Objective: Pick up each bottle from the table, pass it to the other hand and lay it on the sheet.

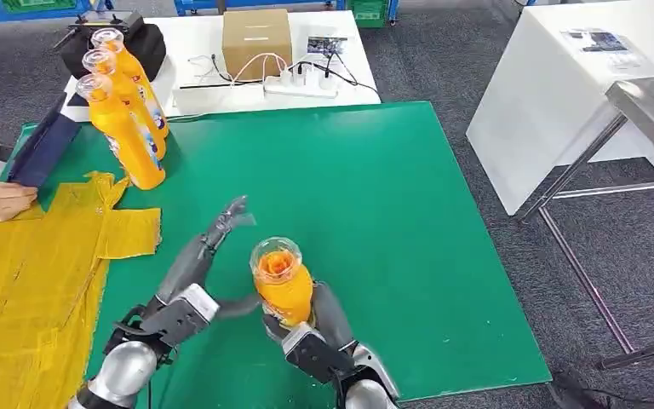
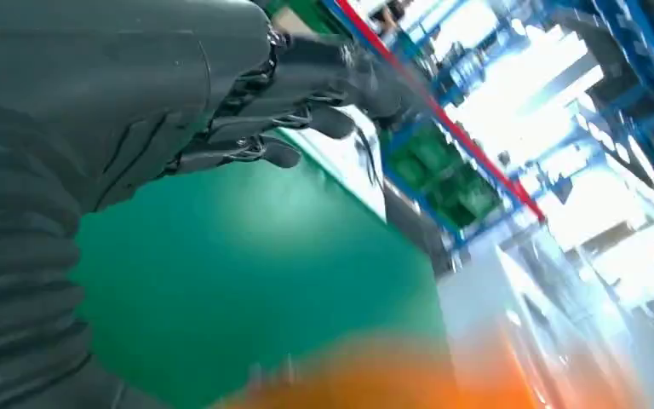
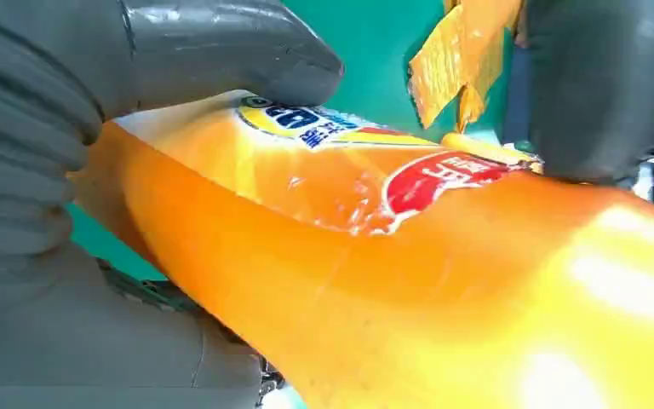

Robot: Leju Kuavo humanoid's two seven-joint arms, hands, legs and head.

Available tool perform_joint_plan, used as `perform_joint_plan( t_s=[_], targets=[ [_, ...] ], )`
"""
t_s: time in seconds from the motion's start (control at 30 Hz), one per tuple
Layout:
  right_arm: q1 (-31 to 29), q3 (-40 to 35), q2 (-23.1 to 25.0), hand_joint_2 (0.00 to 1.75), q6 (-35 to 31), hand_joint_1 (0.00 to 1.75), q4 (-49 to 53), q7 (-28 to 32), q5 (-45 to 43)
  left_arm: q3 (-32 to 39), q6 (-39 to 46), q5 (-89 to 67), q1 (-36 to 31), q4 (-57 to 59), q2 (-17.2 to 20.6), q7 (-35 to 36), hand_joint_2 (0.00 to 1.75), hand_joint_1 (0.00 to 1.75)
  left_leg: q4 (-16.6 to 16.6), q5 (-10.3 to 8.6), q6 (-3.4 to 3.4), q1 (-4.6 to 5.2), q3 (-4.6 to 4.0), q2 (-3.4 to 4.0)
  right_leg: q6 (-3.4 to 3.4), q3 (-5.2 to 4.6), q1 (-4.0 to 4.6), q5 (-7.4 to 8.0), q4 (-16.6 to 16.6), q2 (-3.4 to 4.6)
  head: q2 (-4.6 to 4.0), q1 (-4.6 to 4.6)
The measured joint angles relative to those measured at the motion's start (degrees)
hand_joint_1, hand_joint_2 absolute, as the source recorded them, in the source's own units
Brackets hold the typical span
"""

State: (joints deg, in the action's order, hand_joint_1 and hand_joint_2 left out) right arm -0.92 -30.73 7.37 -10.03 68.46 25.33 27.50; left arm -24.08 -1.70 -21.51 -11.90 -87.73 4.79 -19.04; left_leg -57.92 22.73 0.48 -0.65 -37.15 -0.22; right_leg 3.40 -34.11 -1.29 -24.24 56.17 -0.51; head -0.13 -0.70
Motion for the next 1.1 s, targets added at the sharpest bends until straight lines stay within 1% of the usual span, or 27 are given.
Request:
perform_joint_plan(
  t_s=[0.17,0.4,0.7,0.83,0.97,1.1],
  targets=[
    [0.9,-0.3,-0.2,1.75,0.2,1.75,0.1,0.0,-0.3,2.4,0.2,0.2,-1.0,-0.8,0.2,0.2,1.75,0.00,0.0,0.01,0.00,0.00,-0.01,0.00,0.00,0.00,0.00,0.00,0.0,0.00,0.00,0.00],
    [1.9,-0.3,-1.1,1.75,0.2,1.75,0.8,0.0,-0.9,4.0,0.5,0.4,-1.0,-1.8,0.2,0.3,1.75,0.00,0.0,0.01,0.00,0.01,-0.01,0.00,0.00,-0.01,-0.01,-0.01,0.0,0.00,0.00,-0.02],
    [1.6,0.0,-1.3,1.75,0.3,1.75,0.9,0.0,-1.0,3.5,-3.5,0.4,-0.5,-1.8,0.2,-0.5,1.75,0.00,0.0,0.01,0.00,0.00,-0.01,-0.01,0.00,0.01,0.00,-0.01,0.0,0.00,0.00,-0.02],
    [1.2,0.0,-1.3,1.75,0.5,1.75,0.9,0.3,-1.1,2.4,-3.2,-1.9,-0.2,-1.5,0.3,-0.8,1.75,0.00,0.0,0.01,0.00,0.01,-0.01,-0.01,0.00,0.01,0.00,-0.01,0.0,0.00,0.00,-0.02],
    [1.2,1.1,-1.3,1.75,0.8,1.75,3.2,2.1,-2.5,1.7,-1.8,-5.3,-0.2,0.6,0.8,-0.2,1.75,0.00,0.0,0.01,0.00,0.01,-0.01,0.00,0.00,0.00,0.00,-0.01,0.0,0.00,0.00,-0.02],
    [1.2,5.1,-2.0,1.75,-1.0,1.75,8.8,2.3,-5.3,1.7,-0.3,-7.0,-0.2,3.7,1.4,-0.2,1.75,0.00,0.0,-0.01,0.01,0.01,-0.01,-0.02,0.00,0.01,0.00,0.00,0.0,-0.01,0.00,-0.02]
  ],
)
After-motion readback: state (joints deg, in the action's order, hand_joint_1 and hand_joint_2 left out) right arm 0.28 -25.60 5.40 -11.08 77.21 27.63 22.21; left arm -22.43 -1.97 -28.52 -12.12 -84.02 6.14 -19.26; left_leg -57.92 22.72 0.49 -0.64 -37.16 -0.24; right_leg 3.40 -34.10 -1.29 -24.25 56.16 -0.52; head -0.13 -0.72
